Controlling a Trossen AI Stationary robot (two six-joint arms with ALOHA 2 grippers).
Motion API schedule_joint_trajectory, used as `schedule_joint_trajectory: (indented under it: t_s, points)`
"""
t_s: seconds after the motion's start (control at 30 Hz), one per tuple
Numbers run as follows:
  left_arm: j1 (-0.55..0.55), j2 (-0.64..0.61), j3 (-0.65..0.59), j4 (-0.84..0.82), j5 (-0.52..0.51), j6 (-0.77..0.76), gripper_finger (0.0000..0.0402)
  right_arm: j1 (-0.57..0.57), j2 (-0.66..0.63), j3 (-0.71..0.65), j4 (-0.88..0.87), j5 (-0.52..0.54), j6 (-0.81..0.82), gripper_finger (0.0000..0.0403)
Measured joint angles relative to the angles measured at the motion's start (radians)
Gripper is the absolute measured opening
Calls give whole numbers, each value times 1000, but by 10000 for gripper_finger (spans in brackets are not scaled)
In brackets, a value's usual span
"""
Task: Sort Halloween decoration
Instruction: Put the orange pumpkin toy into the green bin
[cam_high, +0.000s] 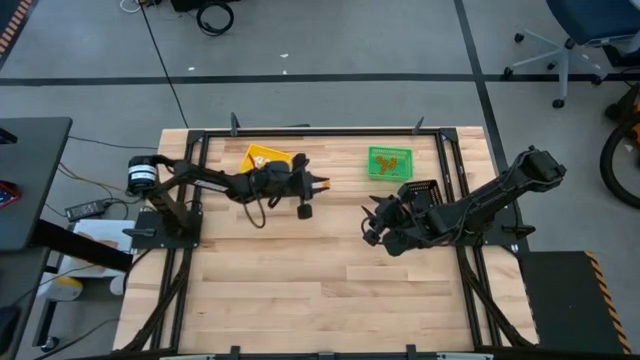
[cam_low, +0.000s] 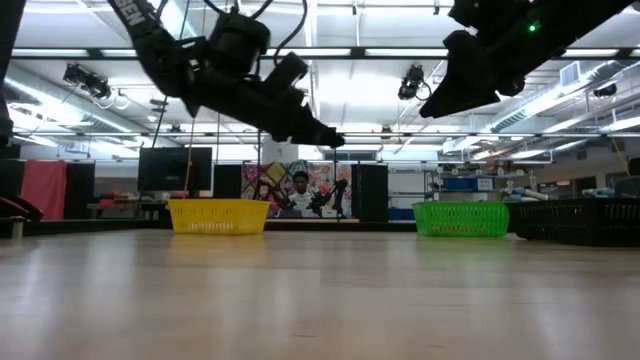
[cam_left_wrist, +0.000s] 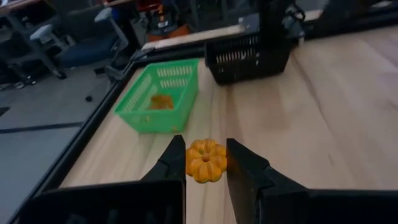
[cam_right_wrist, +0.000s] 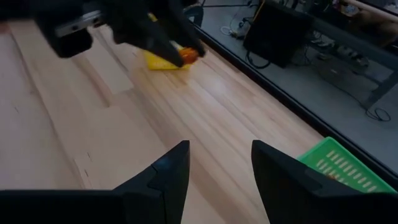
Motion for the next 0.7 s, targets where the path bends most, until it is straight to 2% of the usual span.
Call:
schedule_joint_trajectory:
  t_s: [0.2, 0.57, 0.7]
  points:
    - [32, 90, 125, -48, 32, 0, 56, 21, -14, 1, -68, 10, 71, 176]
    - [87, 301, 484, -234, 67, 0, 56, 77, -92, 0, -247, 27, 223, 176]
    - [92, 390, 600, -253, 68, -1, 56, 106, -117, 1, -304, 31, 272, 176]
